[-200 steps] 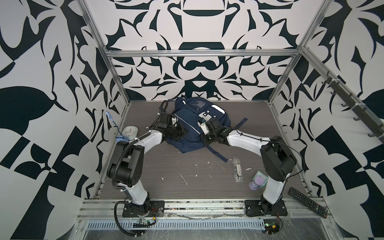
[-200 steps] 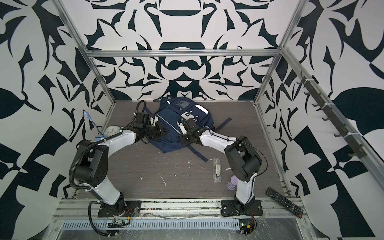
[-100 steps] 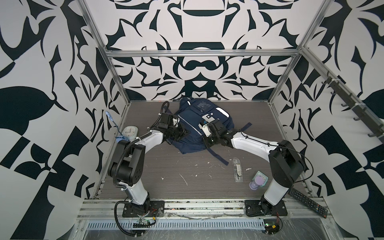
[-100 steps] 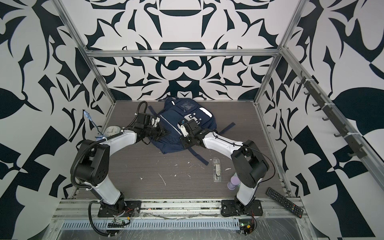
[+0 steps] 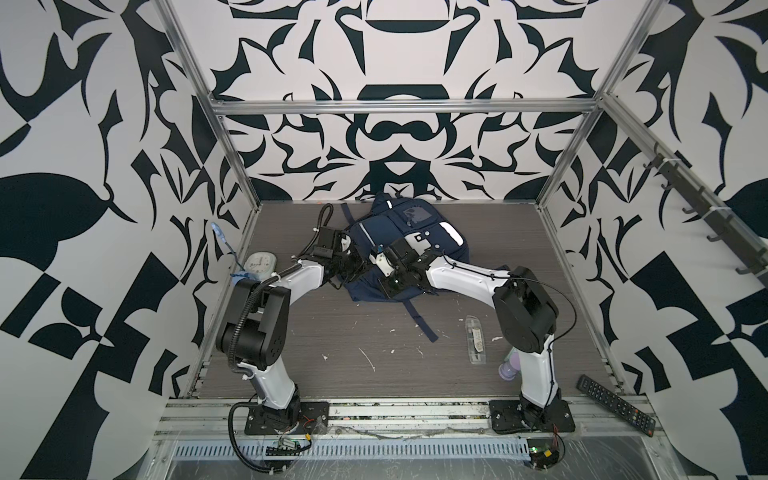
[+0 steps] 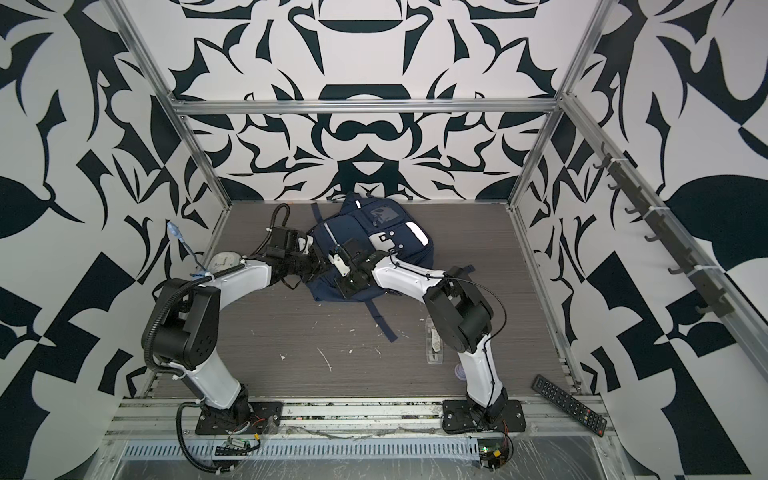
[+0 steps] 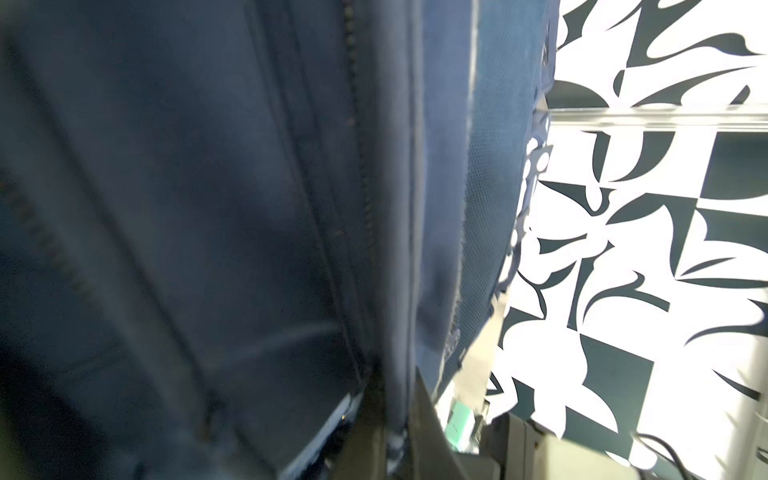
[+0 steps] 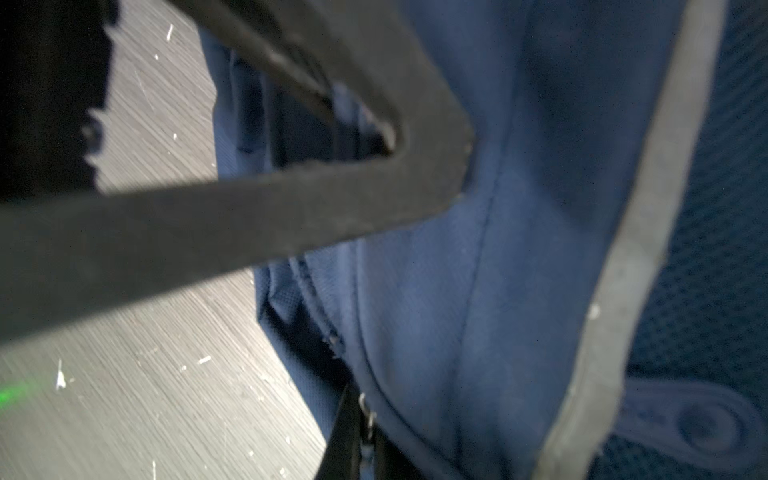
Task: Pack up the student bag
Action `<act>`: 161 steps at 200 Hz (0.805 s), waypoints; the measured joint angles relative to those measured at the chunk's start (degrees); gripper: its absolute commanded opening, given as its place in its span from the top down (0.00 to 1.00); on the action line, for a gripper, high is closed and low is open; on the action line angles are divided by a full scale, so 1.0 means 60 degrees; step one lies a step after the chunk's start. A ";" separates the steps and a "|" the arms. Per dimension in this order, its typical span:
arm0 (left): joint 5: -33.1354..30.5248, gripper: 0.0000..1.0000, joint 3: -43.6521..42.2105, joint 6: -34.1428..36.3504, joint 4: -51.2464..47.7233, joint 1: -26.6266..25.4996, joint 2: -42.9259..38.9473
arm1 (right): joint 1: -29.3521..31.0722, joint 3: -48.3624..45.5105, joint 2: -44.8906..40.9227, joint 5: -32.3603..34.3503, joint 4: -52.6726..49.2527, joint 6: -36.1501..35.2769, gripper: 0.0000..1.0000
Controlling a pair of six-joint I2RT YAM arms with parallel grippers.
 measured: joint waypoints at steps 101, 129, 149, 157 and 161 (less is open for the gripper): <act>-0.0157 0.51 0.0699 0.1067 -0.0659 0.0772 -0.0058 | 0.0280 -0.2506 -0.1898 -0.0200 0.1311 0.0758 1.00; -0.0455 0.51 0.1719 0.1657 -0.1610 0.0747 0.0280 | 0.0248 -0.3260 -0.2404 -0.0113 0.1639 0.0863 1.00; -0.0739 0.51 0.2237 0.2076 -0.2109 0.0739 0.0656 | 0.0164 -0.3690 -0.2750 -0.0091 0.1719 0.0929 1.00; -0.0892 0.51 0.2379 0.2255 -0.2237 0.0743 0.0794 | 0.0131 -0.3836 -0.2892 -0.0095 0.1679 0.0936 1.00; -0.0973 0.51 0.2426 0.2320 -0.2284 0.0743 0.0834 | 0.0117 -0.3898 -0.2951 -0.0098 0.1650 0.0943 1.00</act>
